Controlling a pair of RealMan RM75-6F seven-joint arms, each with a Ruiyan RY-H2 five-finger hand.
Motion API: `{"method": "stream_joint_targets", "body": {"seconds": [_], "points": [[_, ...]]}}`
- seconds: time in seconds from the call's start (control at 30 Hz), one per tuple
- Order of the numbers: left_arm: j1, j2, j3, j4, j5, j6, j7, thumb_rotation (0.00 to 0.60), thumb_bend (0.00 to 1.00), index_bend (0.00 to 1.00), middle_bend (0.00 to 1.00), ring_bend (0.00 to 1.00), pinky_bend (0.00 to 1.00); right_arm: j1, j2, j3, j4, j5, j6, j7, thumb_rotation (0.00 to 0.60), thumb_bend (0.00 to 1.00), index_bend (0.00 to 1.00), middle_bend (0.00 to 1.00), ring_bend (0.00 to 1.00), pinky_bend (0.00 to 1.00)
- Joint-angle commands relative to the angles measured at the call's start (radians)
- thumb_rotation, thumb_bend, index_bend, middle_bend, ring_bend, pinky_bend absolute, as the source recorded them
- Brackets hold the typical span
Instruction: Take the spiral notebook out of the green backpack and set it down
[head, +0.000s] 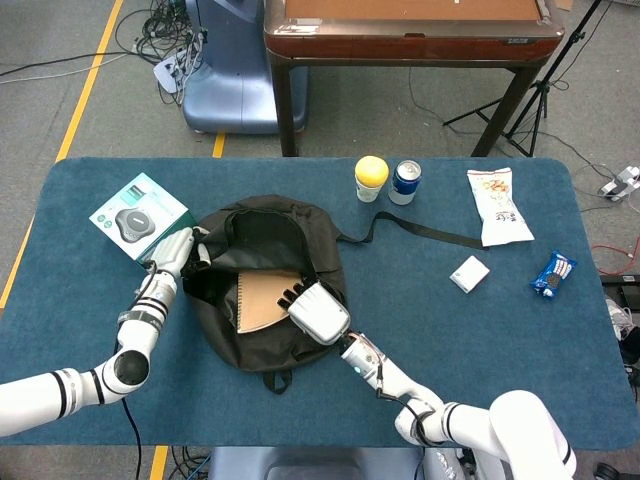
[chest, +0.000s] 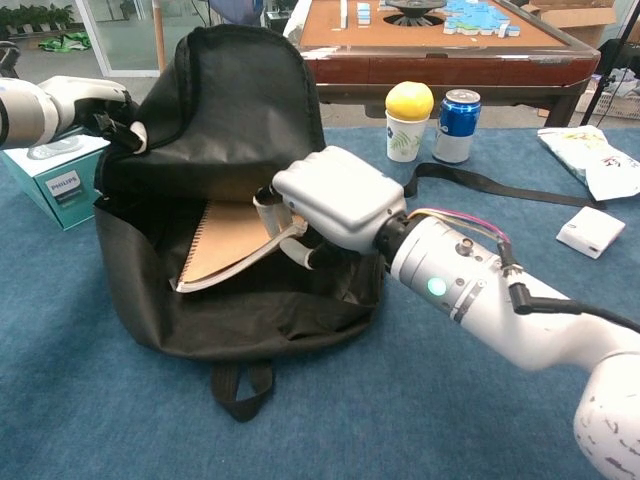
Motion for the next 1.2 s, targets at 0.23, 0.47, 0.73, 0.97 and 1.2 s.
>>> {"method": "stream_joint_targets", "body": {"seconds": [0.23, 0.47, 0.73, 0.97, 1.2], "points": [[0.01, 0.016, 0.001, -0.03, 0.017, 0.0, -0.013, 0.6, 0.78, 0.79, 0.3, 0.3, 0.13, -0.059, 0.181, -0.04, -0.261, -0.081, 0.115, -0.027, 0.6, 0.51, 0.86, 0.66, 0.57, 0.53], [0.02, 0.03, 0.008, -0.056, 0.029, -0.003, -0.022, 0.6, 0.78, 0.78, 0.3, 0.3, 0.13, -0.1, 0.334, -0.051, -0.481, -0.132, 0.177, -0.055, 0.6, 0.51, 0.87, 0.68, 0.59, 0.54], [0.04, 0.055, 0.027, -0.116, 0.061, 0.0, -0.031, 0.6, 0.77, 0.76, 0.3, 0.3, 0.13, -0.16, 0.524, -0.032, -0.723, -0.146, 0.249, -0.001, 0.6, 0.52, 0.87, 0.68, 0.6, 0.56], [0.061, 0.09, 0.042, -0.174, 0.104, -0.004, -0.047, 0.6, 0.7, 0.68, 0.3, 0.3, 0.13, -0.233, 0.668, -0.035, -0.857, -0.175, 0.325, 0.021, 0.6, 0.52, 0.87, 0.68, 0.6, 0.56], [0.094, 0.121, 0.051, -0.215, 0.21, -0.007, -0.09, 0.6, 0.53, 0.46, 0.24, 0.27, 0.13, -0.308, 0.79, -0.04, -0.931, -0.176, 0.379, 0.054, 0.6, 0.52, 0.87, 0.68, 0.6, 0.56]]}}
